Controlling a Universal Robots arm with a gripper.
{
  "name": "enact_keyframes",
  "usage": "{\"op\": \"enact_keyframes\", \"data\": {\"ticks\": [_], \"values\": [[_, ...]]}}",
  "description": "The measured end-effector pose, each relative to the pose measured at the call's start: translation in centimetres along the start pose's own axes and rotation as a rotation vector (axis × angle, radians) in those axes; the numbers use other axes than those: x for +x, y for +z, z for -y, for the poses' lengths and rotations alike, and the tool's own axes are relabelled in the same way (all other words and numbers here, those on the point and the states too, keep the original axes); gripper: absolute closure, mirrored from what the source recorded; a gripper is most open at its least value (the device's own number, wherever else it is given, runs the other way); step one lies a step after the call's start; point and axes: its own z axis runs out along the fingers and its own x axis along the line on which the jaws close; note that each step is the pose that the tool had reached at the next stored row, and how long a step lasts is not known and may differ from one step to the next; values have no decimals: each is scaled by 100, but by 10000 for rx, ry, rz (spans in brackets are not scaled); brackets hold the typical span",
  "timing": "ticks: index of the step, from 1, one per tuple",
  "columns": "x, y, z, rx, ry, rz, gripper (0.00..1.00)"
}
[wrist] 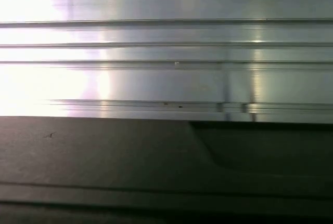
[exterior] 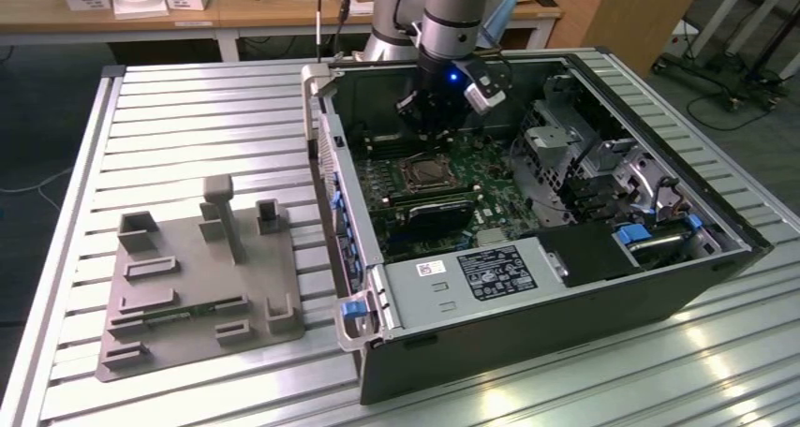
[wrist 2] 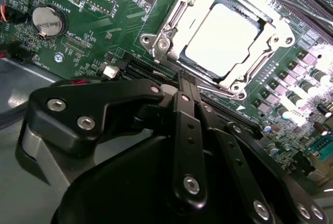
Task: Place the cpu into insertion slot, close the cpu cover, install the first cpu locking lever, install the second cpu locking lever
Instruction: 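Install the first cpu locking lever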
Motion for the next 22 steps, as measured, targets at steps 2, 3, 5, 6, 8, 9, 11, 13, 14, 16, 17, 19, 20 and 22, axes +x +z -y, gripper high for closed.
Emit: {"op": "enact_keyframes", "data": {"ticks": [2,3,5,6,8,9,11,13,14,16,17,19,20,22], "values": [[-1,0,-12,-12,-1,-1,90],[-3,0,-16,-22,-1,-1,90],[-8,-4,-16,-36,0,-5,90],[-10,-6,-15,-46,-1,-9,90],[-10,-6,-13,-57,2,-7,90],[-11,-4,-10,-62,0,-7,90],[-15,5,-1,-81,1,9,90],[-16,8,19,-85,1,10,90],[-15,6,28,-79,1,8,90],[-14,5,39,-77,1,6,90],[-14,5,44,-77,1,6,90],[-14,5,53,-77,1,7,90],[-14,5,53,-77,2,7,90],[-14,4,55,-81,1,5,90]]}}
